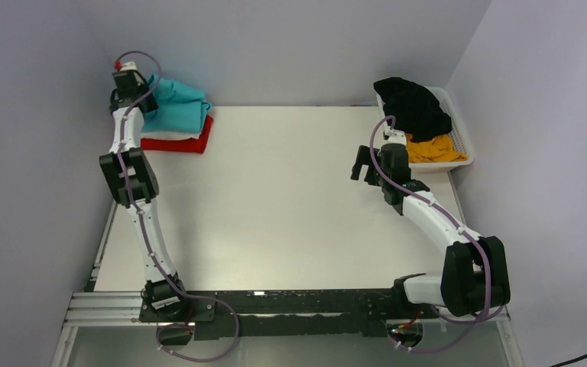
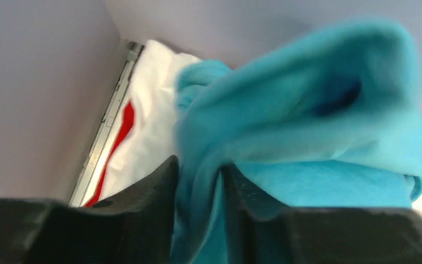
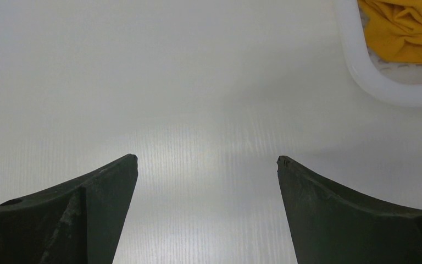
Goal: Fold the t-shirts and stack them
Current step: Put the neatly folded tshirt into the corner of the board with the left arm, then reset both arms
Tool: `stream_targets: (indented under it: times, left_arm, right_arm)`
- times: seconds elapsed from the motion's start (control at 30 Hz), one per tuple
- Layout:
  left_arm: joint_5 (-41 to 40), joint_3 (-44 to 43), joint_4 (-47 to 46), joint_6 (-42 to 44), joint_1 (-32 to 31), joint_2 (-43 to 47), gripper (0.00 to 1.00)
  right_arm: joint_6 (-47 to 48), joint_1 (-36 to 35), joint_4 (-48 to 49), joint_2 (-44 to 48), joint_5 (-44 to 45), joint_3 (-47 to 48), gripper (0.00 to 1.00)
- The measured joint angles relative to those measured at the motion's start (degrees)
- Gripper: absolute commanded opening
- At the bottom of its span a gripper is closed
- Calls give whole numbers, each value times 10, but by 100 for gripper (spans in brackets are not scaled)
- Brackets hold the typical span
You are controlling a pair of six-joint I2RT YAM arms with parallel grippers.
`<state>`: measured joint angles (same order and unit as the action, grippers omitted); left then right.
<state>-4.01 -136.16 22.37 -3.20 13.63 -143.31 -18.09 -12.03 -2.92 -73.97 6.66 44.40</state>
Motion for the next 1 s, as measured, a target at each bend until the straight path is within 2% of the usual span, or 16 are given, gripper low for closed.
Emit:
stream_targets:
  times: [0.03, 0.07, 0.13, 0.23, 0.37, 0.67, 0.87, 1.0]
  left_arm:
    - [30, 0, -1, -38, 17, -5, 97]
    - [55, 1, -5, -73, 34, -7, 99]
    - [99, 3, -17, -141, 69, -7, 99]
    - [155, 10, -40, -187, 98, -2, 100]
    - [164, 37, -54, -202, 80, 21, 99]
    - [156, 137, -56, -157, 3, 140, 99]
    - [96, 300, -75, -110, -74, 310, 99]
    - [57, 469, -125, -111, -144, 459, 99]
  right_arm:
    - [-1, 0, -3, 0, 0, 0, 100]
    - [-1, 0, -5, 0, 0, 0, 100]
    - [-1, 0, -8, 0, 0, 0, 100]
    - [-1, 0, -9, 1, 3, 0, 100]
    - [-1, 0, -10, 2, 3, 0, 100]
    - [-1, 0, -10, 6, 3, 0, 100]
    - [-7, 0, -7, 26, 5, -7, 100]
    - [-21, 0, 2, 50, 17, -37, 100]
